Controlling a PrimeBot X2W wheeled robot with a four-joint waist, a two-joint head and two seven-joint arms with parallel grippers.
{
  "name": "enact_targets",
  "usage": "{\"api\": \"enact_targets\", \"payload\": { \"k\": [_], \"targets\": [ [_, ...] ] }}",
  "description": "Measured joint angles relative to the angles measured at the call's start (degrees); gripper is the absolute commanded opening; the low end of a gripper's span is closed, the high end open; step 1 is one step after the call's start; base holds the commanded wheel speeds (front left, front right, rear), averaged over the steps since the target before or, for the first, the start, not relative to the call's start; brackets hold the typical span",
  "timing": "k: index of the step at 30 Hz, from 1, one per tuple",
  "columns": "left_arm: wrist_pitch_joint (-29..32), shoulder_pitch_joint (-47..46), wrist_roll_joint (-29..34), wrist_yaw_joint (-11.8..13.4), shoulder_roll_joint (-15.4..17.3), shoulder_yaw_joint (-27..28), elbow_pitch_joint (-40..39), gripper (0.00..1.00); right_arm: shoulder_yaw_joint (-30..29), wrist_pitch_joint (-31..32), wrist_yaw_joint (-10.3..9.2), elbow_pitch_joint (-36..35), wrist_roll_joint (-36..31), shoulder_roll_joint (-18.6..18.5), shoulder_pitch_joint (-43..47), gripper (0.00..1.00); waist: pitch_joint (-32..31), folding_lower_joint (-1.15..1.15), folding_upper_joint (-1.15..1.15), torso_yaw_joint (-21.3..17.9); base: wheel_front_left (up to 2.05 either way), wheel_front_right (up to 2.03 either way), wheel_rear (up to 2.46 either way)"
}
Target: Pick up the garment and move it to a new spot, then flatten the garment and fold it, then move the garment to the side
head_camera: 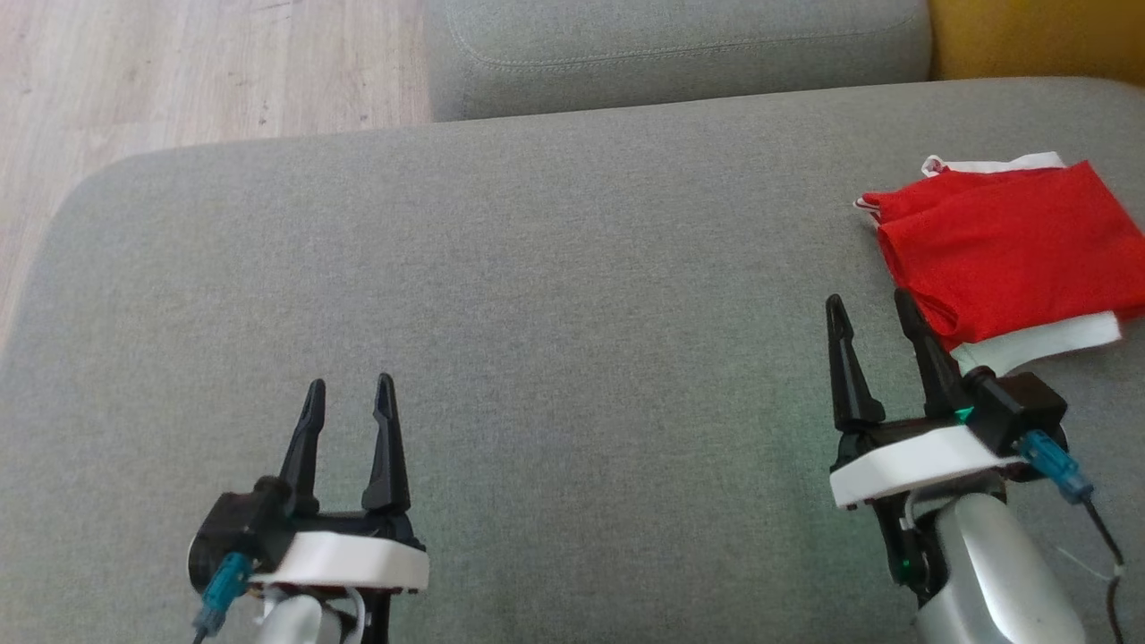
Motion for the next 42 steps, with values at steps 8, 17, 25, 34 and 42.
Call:
{"api": "enact_targets", "payload": {
  "k": [8,17,25,34,42],
  "targets": [
    [0.0,-0.01,-0.91,-0.59,0.01,-0.05,-0.23,1.0,-0.12,0.0,0.0,-0.03,0.05,0.0,0.01,1.0,0.0,0.0,0.0,-0.13,0.0,0.0,0.0],
    [0.0,-0.01,-0.83,-1.31,0.01,-0.08,0.38,1.0,-0.01,0.0,0.0,-0.33,0.58,0.0,0.01,1.0,-0.1,0.0,0.0,-0.33,0.0,0.0,0.0],
    [0.0,0.02,-3.37,-1.24,0.01,0.13,0.43,1.0,0.15,0.0,0.0,-0.42,0.94,0.0,0.02,1.0,-0.23,0.0,0.0,-0.48,0.0,0.0,0.0],
    [0.46,2.52,-4.52,-1.24,0.01,0.09,4.77,0.0,0.35,0.26,-0.02,3.48,1.58,0.16,3.74,0.0,-0.22,0.0,0.0,-0.42,0.0,0.0,0.0],
    [1.51,2.82,-8.4,-1.34,0.01,0.43,4.79,0.0,0.08,0.92,-0.02,3.22,6.23,0.19,4.34,0.0,-0.37,0.0,0.0,-0.26,0.0,0.0,0.0]
  ]
}}
